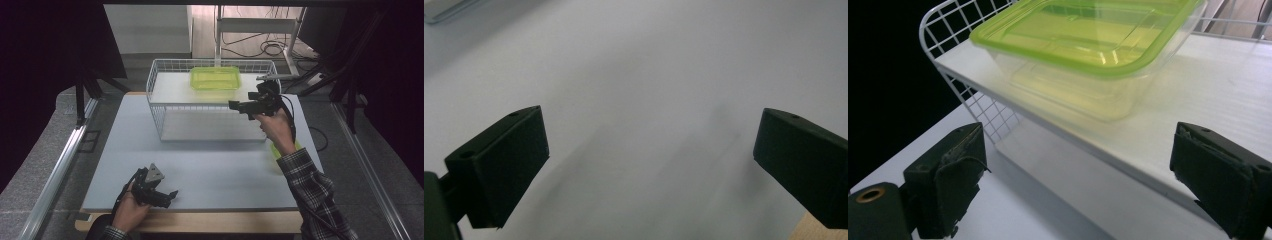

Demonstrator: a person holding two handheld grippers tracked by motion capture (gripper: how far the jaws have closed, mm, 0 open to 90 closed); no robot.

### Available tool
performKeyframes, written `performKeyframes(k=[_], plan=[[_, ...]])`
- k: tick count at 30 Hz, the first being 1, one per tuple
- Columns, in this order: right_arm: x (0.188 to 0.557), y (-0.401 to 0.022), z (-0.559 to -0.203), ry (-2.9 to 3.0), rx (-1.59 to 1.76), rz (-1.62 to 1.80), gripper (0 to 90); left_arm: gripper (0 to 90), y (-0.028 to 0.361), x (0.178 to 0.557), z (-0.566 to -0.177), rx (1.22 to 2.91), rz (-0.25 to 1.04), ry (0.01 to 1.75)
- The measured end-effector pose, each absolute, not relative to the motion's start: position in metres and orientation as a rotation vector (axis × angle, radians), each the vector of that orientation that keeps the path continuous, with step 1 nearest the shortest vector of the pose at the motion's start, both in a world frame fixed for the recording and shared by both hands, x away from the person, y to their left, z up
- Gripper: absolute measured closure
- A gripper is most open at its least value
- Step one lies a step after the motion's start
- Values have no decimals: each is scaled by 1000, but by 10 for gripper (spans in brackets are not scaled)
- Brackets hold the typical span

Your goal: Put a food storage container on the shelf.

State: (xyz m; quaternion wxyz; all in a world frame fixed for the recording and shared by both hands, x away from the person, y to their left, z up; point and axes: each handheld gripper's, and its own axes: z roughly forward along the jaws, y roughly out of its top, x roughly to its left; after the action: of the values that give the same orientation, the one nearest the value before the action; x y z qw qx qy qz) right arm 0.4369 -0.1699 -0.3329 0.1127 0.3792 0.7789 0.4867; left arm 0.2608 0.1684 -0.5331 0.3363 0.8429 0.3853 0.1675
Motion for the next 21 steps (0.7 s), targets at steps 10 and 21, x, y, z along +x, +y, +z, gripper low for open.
performKeyframes(k=[10,21], plan=[[412,-175,-348,2324,1003,1388,66,9,170,260,-532,2178,447,985],[388,-187,-372,2354,948,1347,52,8,170,259,-531,2160,445,983]])
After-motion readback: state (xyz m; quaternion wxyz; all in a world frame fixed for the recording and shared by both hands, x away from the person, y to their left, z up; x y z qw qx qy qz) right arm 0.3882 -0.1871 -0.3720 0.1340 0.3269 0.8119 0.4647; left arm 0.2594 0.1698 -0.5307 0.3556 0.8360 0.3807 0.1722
